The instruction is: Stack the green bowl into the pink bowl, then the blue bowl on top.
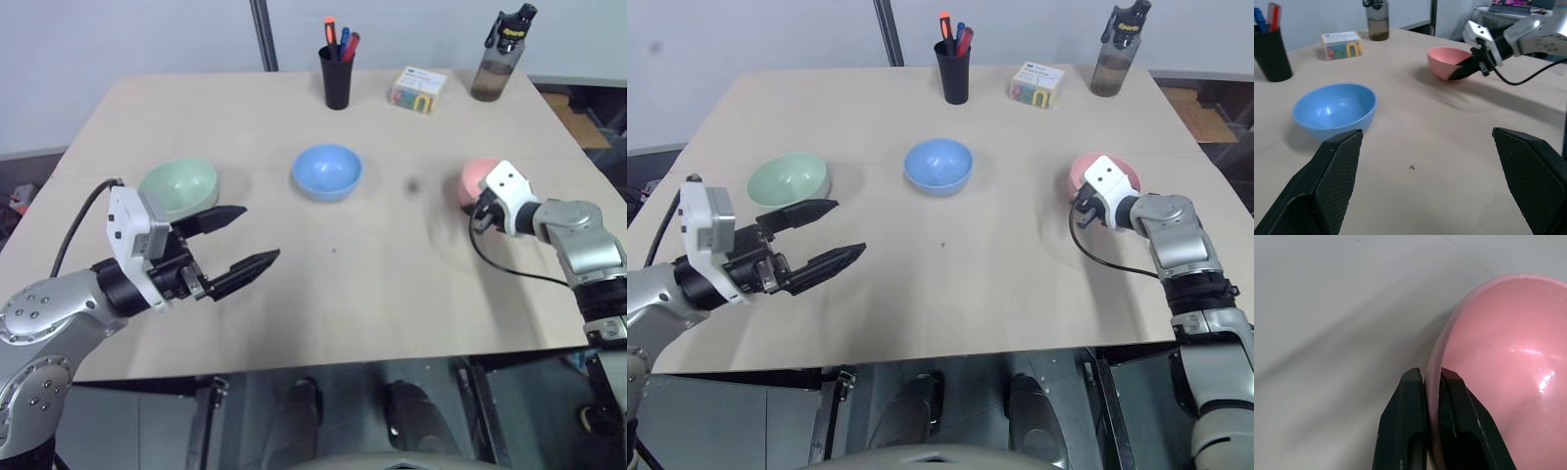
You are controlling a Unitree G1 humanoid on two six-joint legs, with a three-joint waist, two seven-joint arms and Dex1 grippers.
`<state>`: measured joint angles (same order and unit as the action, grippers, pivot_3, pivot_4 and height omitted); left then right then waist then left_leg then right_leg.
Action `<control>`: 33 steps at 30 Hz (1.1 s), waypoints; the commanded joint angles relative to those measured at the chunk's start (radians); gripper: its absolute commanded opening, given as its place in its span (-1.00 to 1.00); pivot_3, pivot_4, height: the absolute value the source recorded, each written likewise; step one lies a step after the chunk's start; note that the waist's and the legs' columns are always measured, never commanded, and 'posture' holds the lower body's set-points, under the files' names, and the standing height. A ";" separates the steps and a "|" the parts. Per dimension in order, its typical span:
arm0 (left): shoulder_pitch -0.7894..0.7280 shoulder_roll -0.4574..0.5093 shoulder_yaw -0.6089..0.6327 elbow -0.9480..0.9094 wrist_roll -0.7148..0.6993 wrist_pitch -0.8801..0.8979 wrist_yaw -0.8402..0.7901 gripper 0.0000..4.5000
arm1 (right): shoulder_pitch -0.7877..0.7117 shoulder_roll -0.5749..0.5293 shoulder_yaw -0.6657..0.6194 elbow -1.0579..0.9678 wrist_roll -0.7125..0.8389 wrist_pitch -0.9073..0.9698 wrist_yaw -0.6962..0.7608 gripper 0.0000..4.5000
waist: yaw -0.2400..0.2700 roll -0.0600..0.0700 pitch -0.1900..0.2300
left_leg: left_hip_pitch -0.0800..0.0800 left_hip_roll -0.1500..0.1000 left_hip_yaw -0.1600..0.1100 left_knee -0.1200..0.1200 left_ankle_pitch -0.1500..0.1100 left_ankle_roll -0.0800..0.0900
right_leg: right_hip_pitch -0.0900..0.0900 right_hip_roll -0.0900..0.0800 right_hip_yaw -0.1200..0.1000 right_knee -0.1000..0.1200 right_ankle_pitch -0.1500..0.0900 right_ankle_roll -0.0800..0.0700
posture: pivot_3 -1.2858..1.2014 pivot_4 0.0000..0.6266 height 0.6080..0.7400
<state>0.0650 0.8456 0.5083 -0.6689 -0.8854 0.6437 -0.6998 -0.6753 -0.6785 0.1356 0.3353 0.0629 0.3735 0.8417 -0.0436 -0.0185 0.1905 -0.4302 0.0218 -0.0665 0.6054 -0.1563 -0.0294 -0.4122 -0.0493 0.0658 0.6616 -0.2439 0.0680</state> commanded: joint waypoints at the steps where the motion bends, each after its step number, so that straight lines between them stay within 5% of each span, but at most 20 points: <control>1: 0.018 0.001 -0.004 0.021 0.121 -0.049 0.043 1.00 | 0.055 0.028 0.028 -0.266 0.075 0.031 0.088 -0.96 | -0.001 0.000 0.000 | 0.000 0.000 0.000 0.000 0.000 0.000 | 0.000 0.000 0.000 0.000 0.000 0.000 | 0.03 -0.52 1.00; 11: -0.045 0.038 -0.142 0.157 0.468 -0.058 0.201 1.00 | 0.072 0.203 0.242 -0.385 -0.022 0.146 0.023 -0.96 | 0.003 -0.008 -0.005 | 0.000 0.001 -0.001 0.003 0.000 0.000 | 0.001 0.001 0.000 0.000 -0.001 0.002 | 0.03 -0.52 1.00; 12: -0.056 0.042 -0.147 0.168 0.481 -0.057 0.200 1.00 | 0.066 0.213 0.243 -0.388 -0.017 0.164 0.027 -0.66 | 0.002 -0.009 -0.006 | 0.000 0.001 -0.002 0.002 0.000 0.000 | 0.001 0.002 0.000 0.001 -0.001 0.002 | 0.03 -0.52 1.00; 16: -0.131 0.117 -0.215 0.241 0.574 0.007 0.206 1.00 | 0.063 0.218 0.242 -0.426 0.000 0.201 0.052 -0.10 | 0.002 -0.009 -0.006 | 0.000 0.001 -0.002 0.002 0.000 0.000 | 0.000 0.002 0.000 0.001 0.000 0.001 | 0.03 -0.52 1.00; 20: -0.250 0.191 -0.361 0.364 0.713 0.000 0.198 1.00 | 0.059 0.222 0.143 -0.516 0.059 0.194 0.031 0.66 | 0.004 -0.008 -0.005 | -0.001 0.001 -0.002 0.002 0.000 0.000 | 0.000 0.002 -0.001 0.001 -0.001 0.002 | 0.03 -0.52 1.00; 29: -0.581 0.163 -0.669 0.718 0.976 -0.109 0.141 1.00 | 0.027 0.310 0.066 -0.590 0.150 0.150 -0.021 0.66 | 0.001 -0.009 -0.005 | -0.001 0.001 -0.004 0.001 0.000 0.000 | 0.000 0.003 -0.002 0.001 0.001 0.007 | 0.03 -0.52 1.00; 33: -0.670 0.119 -0.731 0.829 1.031 -0.140 0.117 0.60 | 0.026 0.356 0.054 -0.609 0.180 0.139 -0.048 0.71 | 0.003 -0.008 -0.005 | -0.002 0.001 -0.003 0.001 0.000 0.000 | 0.000 0.003 -0.002 0.001 0.003 0.005 | 0.03 -0.52 1.00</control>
<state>-0.5597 0.9667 -0.2167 0.1352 0.1068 0.5323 -0.5750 -0.6273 -0.3368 0.2135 -0.2201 0.2122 0.5386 0.8054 -0.0408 -0.0270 0.1855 -0.4329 0.0226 -0.0714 0.6066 -0.1564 -0.0294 -0.4130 -0.0463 0.0630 0.6626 -0.2407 0.0717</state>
